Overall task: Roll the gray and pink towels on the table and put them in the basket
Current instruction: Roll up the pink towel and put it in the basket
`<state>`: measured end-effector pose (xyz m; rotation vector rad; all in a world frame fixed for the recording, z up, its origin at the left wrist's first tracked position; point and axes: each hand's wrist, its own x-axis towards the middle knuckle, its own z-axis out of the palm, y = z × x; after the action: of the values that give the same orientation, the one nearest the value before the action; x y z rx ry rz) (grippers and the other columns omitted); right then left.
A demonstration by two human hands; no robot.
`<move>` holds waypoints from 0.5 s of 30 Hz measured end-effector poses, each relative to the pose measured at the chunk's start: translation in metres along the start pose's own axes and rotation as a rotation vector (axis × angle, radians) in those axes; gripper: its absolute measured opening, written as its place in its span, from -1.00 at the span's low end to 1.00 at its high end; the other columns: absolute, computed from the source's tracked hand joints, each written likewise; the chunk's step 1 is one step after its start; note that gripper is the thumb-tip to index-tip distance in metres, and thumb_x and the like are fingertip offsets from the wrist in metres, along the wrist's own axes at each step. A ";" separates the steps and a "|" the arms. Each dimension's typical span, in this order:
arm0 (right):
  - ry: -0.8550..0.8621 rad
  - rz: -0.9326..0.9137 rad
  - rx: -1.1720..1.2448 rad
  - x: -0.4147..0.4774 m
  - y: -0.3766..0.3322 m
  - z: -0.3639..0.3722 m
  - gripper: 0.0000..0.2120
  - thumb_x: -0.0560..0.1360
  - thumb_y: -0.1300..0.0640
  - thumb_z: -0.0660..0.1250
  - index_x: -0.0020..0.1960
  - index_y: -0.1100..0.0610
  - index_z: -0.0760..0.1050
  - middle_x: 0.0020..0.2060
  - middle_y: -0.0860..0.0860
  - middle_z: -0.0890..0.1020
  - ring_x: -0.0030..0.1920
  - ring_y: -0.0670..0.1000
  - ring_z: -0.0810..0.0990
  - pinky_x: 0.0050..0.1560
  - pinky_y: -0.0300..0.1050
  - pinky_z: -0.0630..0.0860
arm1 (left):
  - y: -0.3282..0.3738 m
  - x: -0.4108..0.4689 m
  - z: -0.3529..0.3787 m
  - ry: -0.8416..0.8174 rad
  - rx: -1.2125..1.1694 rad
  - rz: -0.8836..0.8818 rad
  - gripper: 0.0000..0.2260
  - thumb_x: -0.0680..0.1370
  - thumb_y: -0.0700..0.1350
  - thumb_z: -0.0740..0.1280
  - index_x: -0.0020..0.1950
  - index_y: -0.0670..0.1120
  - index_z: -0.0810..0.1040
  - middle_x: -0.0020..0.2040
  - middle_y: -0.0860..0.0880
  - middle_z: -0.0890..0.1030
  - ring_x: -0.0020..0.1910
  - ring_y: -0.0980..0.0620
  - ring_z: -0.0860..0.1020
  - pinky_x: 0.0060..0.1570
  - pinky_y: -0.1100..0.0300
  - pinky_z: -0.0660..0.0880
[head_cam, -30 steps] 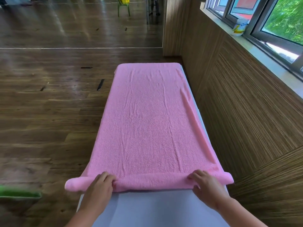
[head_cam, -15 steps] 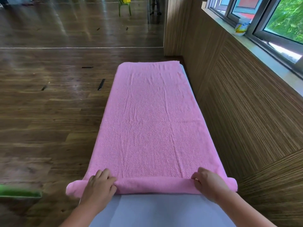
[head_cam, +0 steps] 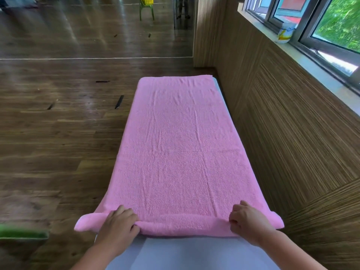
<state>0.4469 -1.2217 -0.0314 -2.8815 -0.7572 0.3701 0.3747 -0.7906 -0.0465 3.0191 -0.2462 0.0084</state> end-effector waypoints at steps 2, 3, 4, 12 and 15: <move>-0.034 0.078 0.075 0.004 -0.002 -0.005 -0.79 0.54 0.00 0.22 -0.08 0.00 0.62 -0.16 -0.13 0.47 -0.15 -0.07 0.45 -0.31 -0.25 0.32 | -0.001 0.003 0.000 0.019 0.031 -0.015 -0.86 0.36 0.05 0.19 -0.36 0.07 0.47 -0.25 0.17 0.40 -0.16 0.08 0.34 -0.26 0.14 0.35; -0.033 0.127 0.099 0.007 -0.005 -0.007 -0.78 0.57 0.01 0.19 -0.04 0.00 0.62 -0.14 -0.11 0.48 -0.15 -0.05 0.51 -0.27 -0.20 0.38 | -0.001 0.006 -0.001 0.025 0.033 -0.036 -0.86 0.37 0.05 0.20 -0.35 0.07 0.48 -0.23 0.15 0.39 -0.16 0.05 0.37 -0.26 0.11 0.37; -0.011 0.175 0.128 0.010 -0.007 -0.008 -0.77 0.59 0.05 0.17 -0.02 0.01 0.60 -0.12 -0.09 0.51 -0.13 -0.02 0.55 -0.21 -0.14 0.42 | -0.001 0.009 -0.001 0.042 0.023 -0.064 -0.87 0.38 0.03 0.20 -0.32 0.08 0.51 -0.22 0.12 0.40 -0.16 0.03 0.41 -0.27 0.08 0.40; 0.090 0.068 0.175 -0.004 -0.005 0.004 -0.65 0.39 0.04 0.43 0.17 -0.10 0.55 0.05 -0.26 0.60 0.00 -0.09 0.52 -0.09 -0.18 0.54 | 0.003 0.003 0.006 -0.030 -0.108 -0.099 -0.60 0.35 -0.02 0.31 0.19 0.11 0.59 0.10 0.18 0.59 0.07 0.10 0.49 0.00 0.10 0.55; 0.119 0.000 0.035 0.004 -0.006 0.003 -0.83 0.33 0.03 0.54 -0.10 -0.06 0.63 -0.20 -0.20 0.62 -0.18 -0.06 0.49 -0.25 -0.19 0.55 | 0.004 0.007 0.001 -0.036 -0.063 -0.103 -0.60 0.32 0.04 0.19 0.09 0.17 0.62 -0.01 0.23 0.61 -0.01 0.10 0.47 -0.14 0.09 0.51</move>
<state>0.4463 -1.2142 -0.0333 -2.8409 -0.7232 0.2073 0.3806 -0.7955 -0.0466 2.9671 -0.0919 -0.0614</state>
